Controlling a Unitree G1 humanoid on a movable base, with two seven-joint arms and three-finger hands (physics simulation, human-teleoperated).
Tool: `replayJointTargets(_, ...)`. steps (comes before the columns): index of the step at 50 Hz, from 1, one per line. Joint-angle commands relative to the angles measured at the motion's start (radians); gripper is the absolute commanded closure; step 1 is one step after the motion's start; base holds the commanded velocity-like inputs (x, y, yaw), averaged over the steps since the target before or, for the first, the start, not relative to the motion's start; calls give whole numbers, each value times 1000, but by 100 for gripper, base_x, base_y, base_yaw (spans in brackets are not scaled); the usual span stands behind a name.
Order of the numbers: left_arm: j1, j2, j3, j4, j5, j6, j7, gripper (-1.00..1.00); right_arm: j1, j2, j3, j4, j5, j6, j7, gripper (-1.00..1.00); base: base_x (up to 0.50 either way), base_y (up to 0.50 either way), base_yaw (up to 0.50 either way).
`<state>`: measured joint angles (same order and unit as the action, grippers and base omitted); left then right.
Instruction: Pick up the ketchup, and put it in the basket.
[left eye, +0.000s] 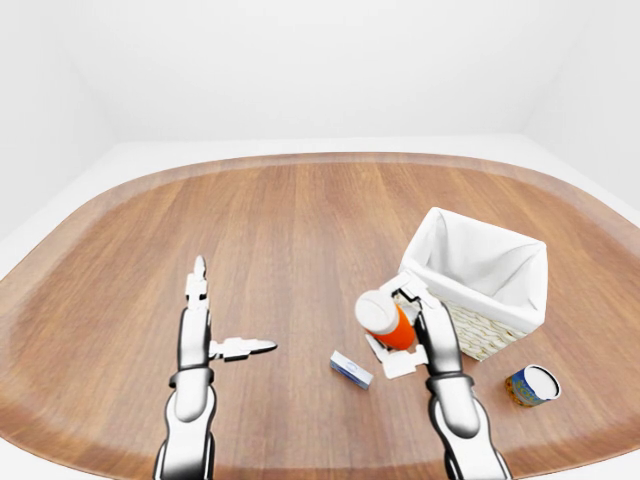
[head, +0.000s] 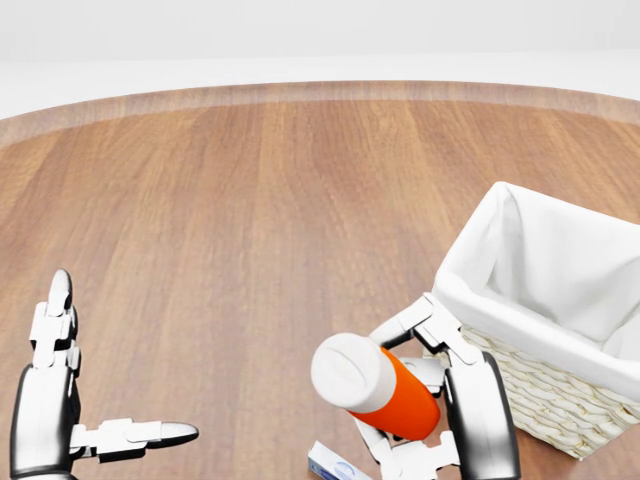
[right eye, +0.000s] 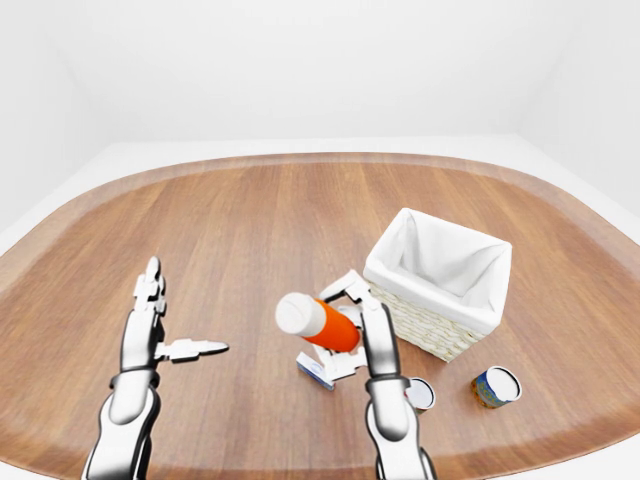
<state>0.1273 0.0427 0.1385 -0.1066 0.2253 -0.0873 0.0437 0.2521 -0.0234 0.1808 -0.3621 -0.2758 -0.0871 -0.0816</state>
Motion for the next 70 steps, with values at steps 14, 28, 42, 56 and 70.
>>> replayJointTargets(14, 7, -2, 6, -15, -4, 0, -8, -100, -2, -3, -23, -140, -54, 83, 6, 100, 0, 0, 0)
replayJointTargets(28, 11, -2, 12, -30, -10, 0, -16, -100, -13, -1, -77, -290, -139, 174, 77, 100, 0, 0, 0)
replayJointTargets(42, 14, -2, 19, -40, -17, 0, -26, -100, -81, 4, -138, -476, -271, 174, 210, 100, 0, 0, 0)
replayJointTargets(56, 11, -2, 20, -37, -17, 0, -25, -100, -191, -11, -247, -524, -379, 174, 347, 100, 0, 0, 0)
replayJointTargets(70, 14, -3, 20, -39, -15, 0, -26, -100, -301, -74, -334, -458, -455, 174, 419, 100, 0, 0, 0)
